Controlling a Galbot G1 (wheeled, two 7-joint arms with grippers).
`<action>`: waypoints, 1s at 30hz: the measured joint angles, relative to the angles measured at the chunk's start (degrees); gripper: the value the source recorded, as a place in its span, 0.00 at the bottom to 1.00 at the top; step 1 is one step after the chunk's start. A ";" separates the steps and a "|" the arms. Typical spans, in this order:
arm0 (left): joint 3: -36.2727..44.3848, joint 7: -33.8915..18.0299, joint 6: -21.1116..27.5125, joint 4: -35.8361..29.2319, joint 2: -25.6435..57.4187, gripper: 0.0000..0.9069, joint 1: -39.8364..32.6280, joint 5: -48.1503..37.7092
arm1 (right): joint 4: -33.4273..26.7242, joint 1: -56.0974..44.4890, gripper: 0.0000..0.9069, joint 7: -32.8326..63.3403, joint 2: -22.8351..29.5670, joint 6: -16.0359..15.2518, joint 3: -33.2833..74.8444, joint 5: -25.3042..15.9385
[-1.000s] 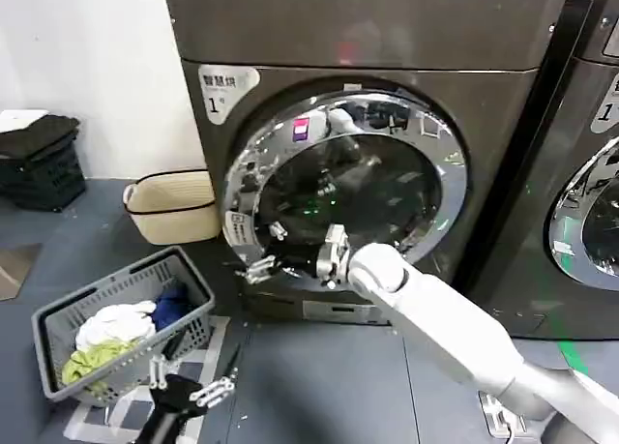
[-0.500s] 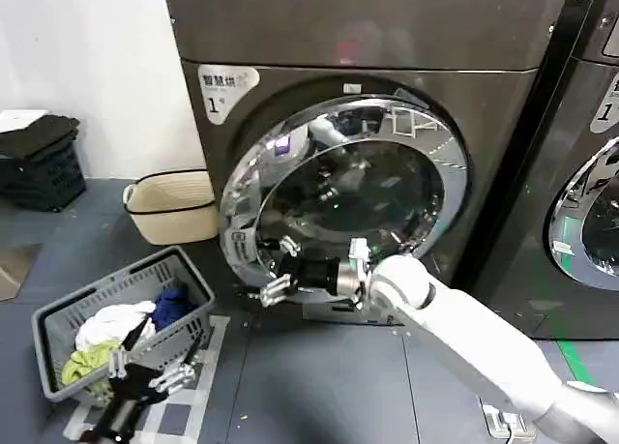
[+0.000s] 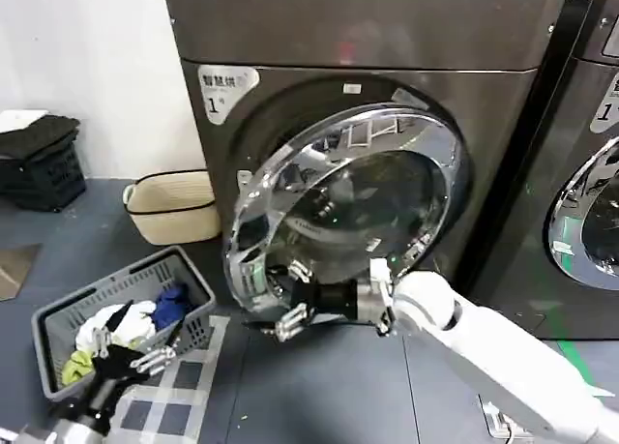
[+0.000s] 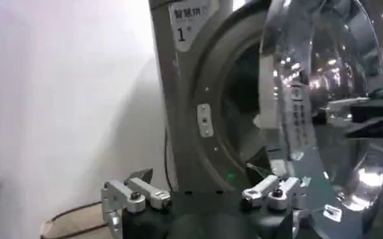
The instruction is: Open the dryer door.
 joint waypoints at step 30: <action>18.12 5.25 1.66 11.12 20.28 1.00 -21.10 -1.54 | 17.40 -32.42 1.00 -2.97 -13.98 1.10 30.35 -2.29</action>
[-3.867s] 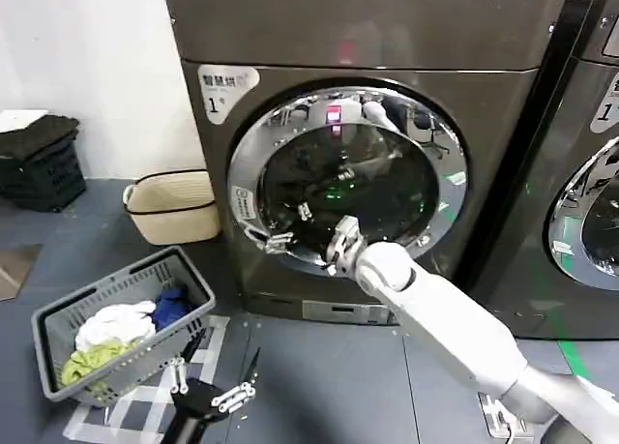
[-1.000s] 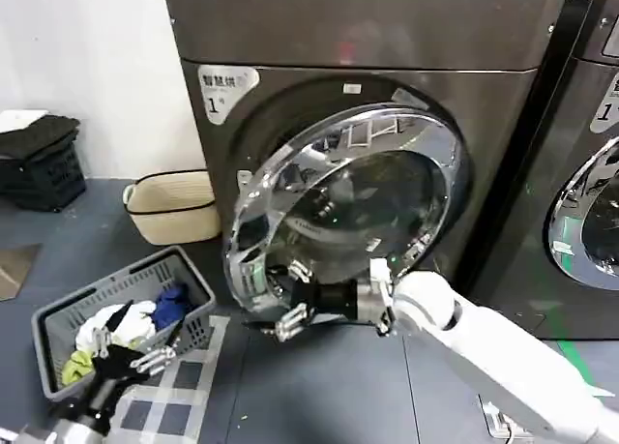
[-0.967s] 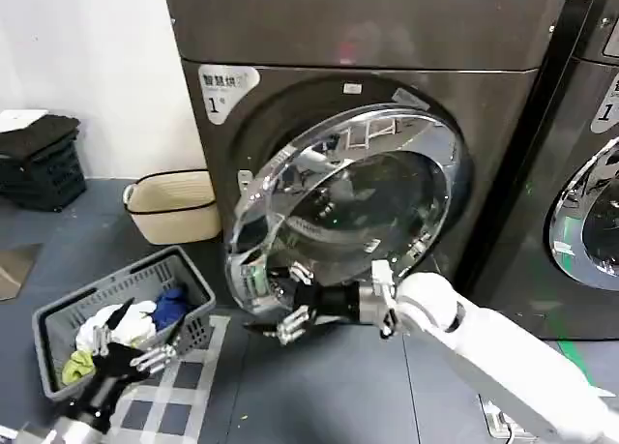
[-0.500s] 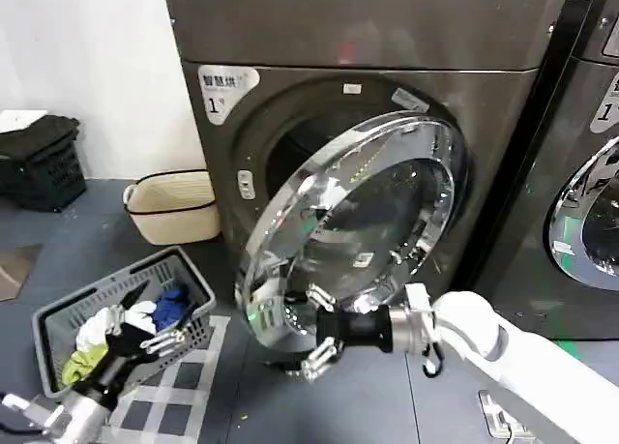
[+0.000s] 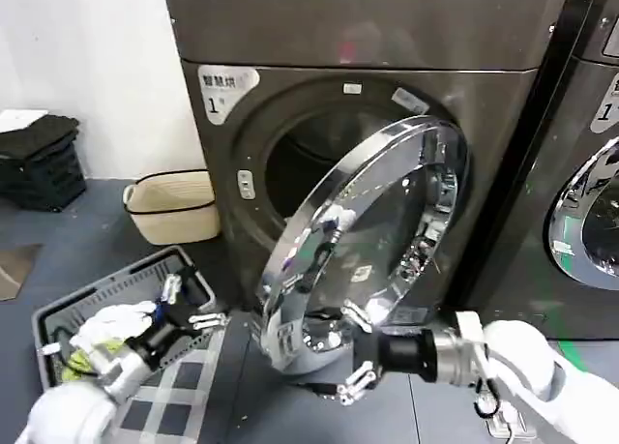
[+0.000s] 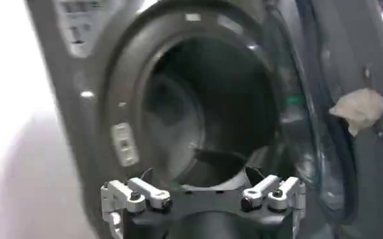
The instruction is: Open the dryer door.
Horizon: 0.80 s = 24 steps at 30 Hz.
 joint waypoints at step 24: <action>18.76 1.94 -2.37 4.30 6.15 1.00 -15.14 -1.99 | 4.76 -48.29 1.00 18.36 19.89 2.15 56.49 -12.86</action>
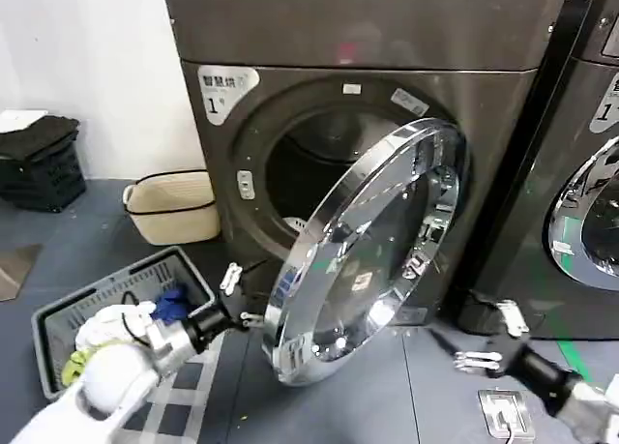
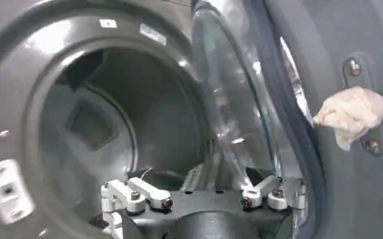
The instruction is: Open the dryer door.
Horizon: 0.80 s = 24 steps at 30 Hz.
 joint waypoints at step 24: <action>17.22 -0.67 -0.47 4.21 -6.09 1.00 -14.89 0.18 | -6.34 -7.39 1.00 20.21 24.33 -1.75 28.07 -7.15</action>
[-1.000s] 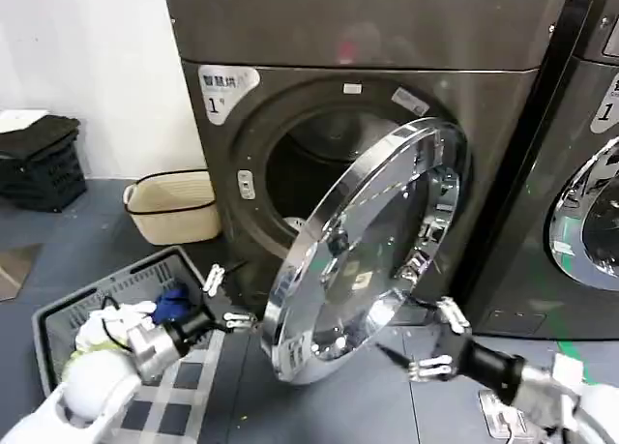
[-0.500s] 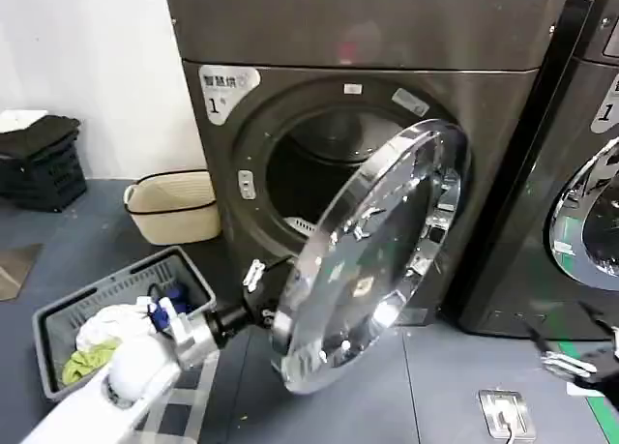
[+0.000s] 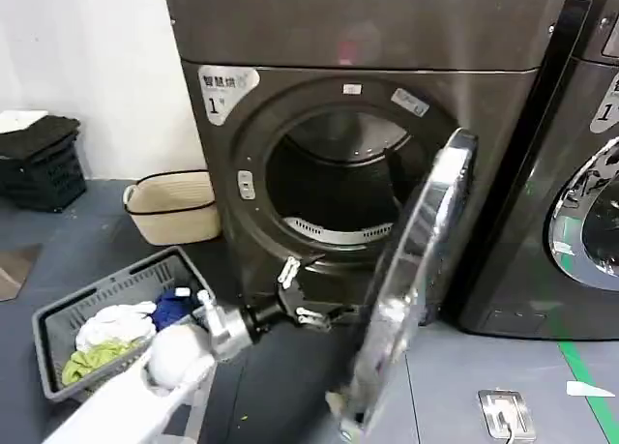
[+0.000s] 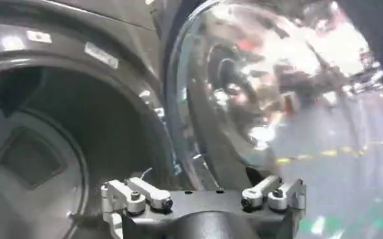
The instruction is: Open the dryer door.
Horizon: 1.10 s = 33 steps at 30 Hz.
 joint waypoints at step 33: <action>22.17 -1.03 -0.36 14.06 -14.80 1.00 -19.53 0.58 | -6.37 1.30 1.00 5.74 11.82 1.28 16.70 -0.82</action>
